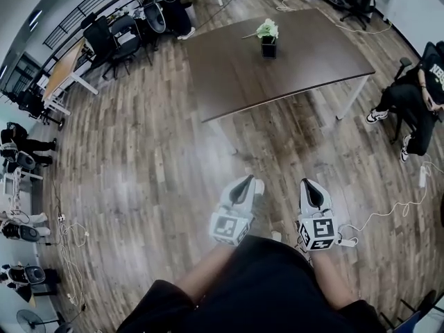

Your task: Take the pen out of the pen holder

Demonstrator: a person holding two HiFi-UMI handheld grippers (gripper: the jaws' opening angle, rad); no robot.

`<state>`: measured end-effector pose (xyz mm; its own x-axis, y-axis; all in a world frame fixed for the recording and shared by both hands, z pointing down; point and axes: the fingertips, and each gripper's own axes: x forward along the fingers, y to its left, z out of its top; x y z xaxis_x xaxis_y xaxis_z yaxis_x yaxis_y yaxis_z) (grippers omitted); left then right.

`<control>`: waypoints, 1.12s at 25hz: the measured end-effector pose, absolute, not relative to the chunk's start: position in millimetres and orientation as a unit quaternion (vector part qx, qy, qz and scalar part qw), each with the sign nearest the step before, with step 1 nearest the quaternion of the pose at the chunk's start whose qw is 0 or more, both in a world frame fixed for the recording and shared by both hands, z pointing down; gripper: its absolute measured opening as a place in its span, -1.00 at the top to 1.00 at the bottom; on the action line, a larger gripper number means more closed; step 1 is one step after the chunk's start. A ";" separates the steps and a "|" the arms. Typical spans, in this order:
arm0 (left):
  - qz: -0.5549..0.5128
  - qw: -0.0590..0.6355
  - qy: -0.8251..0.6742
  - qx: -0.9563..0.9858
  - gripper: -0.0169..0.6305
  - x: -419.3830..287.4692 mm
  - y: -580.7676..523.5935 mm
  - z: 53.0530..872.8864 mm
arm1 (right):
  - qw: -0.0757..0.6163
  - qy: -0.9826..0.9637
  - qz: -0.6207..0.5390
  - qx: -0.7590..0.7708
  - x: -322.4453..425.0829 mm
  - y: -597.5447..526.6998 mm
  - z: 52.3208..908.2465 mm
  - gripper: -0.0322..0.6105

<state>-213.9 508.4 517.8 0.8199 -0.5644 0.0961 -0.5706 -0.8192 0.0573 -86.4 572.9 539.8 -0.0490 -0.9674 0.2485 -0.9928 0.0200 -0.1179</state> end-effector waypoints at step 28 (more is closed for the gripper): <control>0.006 0.086 -0.231 0.969 0.94 -127.1 99.8 516.4 | 0.110 -0.679 0.159 0.708 -12.5 172.8 541.5 0.89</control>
